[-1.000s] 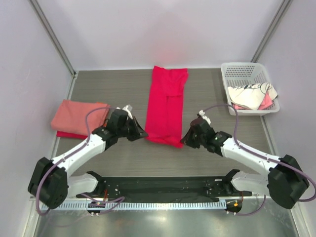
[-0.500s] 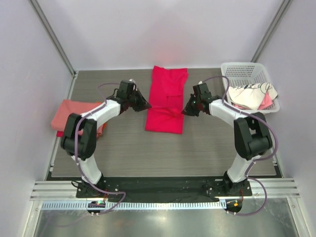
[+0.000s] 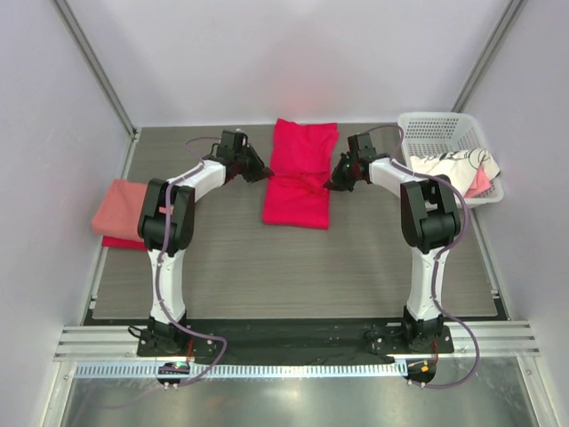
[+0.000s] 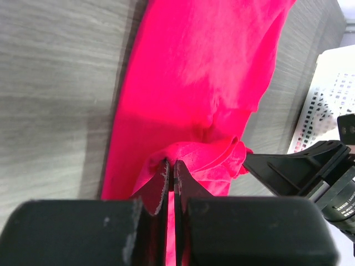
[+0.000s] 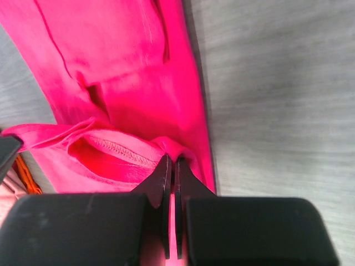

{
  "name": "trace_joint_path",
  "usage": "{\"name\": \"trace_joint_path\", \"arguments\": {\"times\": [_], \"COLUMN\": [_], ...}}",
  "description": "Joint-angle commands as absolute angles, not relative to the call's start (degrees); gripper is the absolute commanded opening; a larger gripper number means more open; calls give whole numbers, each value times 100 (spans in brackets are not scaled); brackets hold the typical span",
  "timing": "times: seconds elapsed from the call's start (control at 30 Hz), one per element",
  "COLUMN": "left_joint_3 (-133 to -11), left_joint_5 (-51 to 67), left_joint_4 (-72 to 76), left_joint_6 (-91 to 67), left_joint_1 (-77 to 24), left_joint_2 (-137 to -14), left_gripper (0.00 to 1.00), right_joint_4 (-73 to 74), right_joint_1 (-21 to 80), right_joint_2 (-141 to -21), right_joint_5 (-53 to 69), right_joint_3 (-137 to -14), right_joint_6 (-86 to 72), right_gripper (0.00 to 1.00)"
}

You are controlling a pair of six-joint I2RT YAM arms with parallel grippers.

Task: Fold and stack the t-shirts

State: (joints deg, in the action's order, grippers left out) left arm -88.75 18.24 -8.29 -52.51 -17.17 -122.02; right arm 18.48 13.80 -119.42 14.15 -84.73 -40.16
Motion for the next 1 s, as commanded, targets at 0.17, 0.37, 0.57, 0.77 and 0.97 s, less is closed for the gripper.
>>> {"name": "trace_joint_path", "arguments": {"times": [0.17,0.37,0.57,0.77,0.97], "left_joint_3": [-9781,-9643,-8290,-6945,-6355], "left_joint_5": [2039,1925,1398,1230,1476], "left_joint_4": [-633,-861,-791,-765,-633], "left_joint_6": [-5247,-5019,-4773,-4878,-4948], "left_joint_1": [-1626,-1556,-1652,-1801,-1968], "left_joint_2": [-12796,-12693,-11471,-10513,-10152], "left_gripper": [0,99,99,96,87], "right_joint_4": [1802,1837,1539,836,536], "right_joint_1": [1152,1125,1125,1151,1222], "right_joint_2": [-12155,-12025,-11164,-10065,-9747], "right_joint_5": [1565,1433,1468,1670,2021], "right_joint_3": [-9166,-9081,-7754,-6112,-5721], "right_joint_6": [-3903,-3709,-3621,-3727,-3648], "right_gripper": [4,56,57,57,51]}}
